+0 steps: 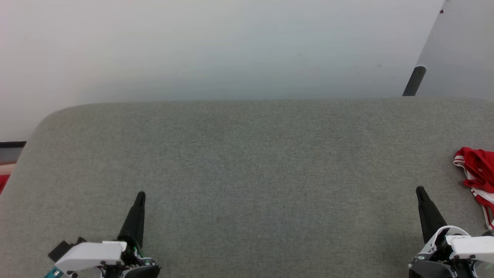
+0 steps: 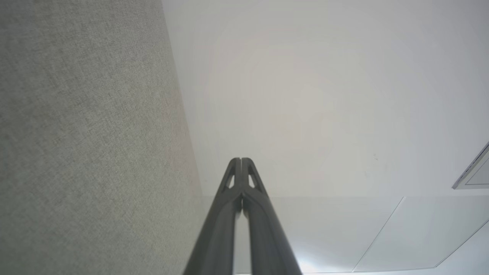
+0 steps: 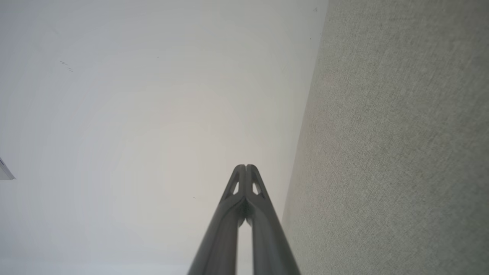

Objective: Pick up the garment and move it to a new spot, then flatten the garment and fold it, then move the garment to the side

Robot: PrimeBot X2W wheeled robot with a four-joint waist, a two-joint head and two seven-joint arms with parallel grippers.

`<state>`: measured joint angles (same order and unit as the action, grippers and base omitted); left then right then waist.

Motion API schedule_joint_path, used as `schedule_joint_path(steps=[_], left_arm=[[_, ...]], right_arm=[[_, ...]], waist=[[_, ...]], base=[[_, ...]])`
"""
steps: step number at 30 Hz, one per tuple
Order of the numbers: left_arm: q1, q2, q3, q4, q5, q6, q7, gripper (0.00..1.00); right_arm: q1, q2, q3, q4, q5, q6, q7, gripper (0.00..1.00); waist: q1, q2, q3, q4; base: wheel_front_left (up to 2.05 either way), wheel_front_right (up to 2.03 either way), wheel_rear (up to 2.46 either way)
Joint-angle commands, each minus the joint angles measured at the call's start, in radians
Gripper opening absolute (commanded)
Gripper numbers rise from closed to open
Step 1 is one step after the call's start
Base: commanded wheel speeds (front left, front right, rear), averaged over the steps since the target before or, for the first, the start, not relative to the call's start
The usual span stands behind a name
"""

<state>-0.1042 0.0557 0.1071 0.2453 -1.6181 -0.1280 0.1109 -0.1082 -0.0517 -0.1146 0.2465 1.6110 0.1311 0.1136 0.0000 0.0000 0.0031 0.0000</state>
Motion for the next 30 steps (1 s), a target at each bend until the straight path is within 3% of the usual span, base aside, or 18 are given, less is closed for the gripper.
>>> schedule_joint_path(steps=[1, 30], left_arm=[[-0.010, -0.002, 0.003, 0.002, 0.001, -0.005, 0.000, 0.00], [-0.011, -0.003, 0.005, 0.001, 0.004, -0.005, 0.002, 0.00]], right_arm=[[-0.003, 0.004, 0.000, 0.000, 0.003, -0.001, 0.001, 0.00], [-0.003, 0.004, 0.000, 0.000, 0.003, -0.001, 0.001, 0.00]], waist=[[0.0000, 0.0000, 0.000, 0.000], [0.0000, 0.0000, 0.000, 0.000]], base=[[0.00, 0.00, 0.00], [0.00, 0.00, 0.00]])
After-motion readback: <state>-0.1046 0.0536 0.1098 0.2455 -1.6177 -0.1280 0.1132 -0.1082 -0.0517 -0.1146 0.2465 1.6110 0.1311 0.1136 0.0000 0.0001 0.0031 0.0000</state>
